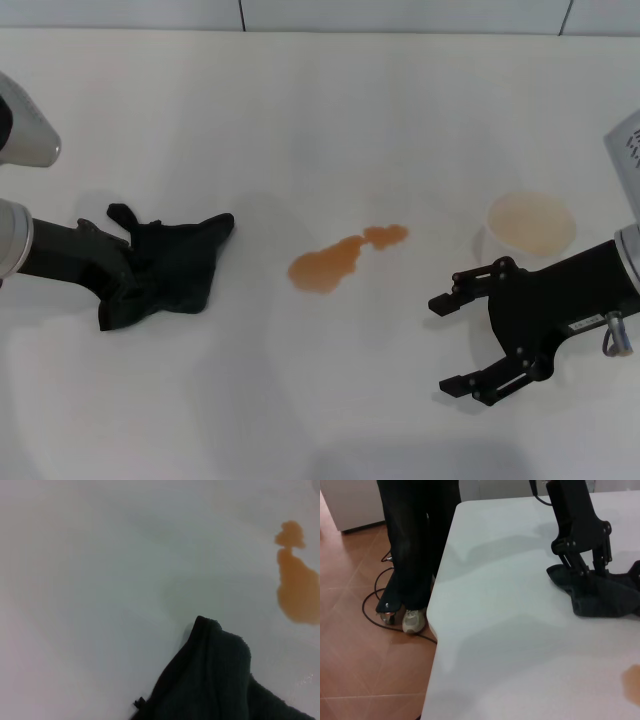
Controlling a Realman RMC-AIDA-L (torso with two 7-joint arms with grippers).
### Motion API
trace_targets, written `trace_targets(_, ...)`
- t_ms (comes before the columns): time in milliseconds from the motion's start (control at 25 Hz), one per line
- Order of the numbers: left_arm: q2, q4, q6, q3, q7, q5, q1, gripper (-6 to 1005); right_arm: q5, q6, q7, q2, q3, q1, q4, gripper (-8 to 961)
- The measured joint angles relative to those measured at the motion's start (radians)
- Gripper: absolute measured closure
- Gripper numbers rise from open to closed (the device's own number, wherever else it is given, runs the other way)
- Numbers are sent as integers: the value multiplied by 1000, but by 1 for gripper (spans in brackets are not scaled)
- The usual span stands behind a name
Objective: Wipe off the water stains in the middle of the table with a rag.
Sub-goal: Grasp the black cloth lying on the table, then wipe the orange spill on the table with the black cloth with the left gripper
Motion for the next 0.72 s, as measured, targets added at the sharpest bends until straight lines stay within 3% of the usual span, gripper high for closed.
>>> trace_targets(240,0,0,5,4,-16,0,-3,805,0,8,0,0,-1,6,5,96)
trace_targets(720,-6,-15,-7,23,-119,-45,-42,901,53,11,-5,0,-5,7,4,96)
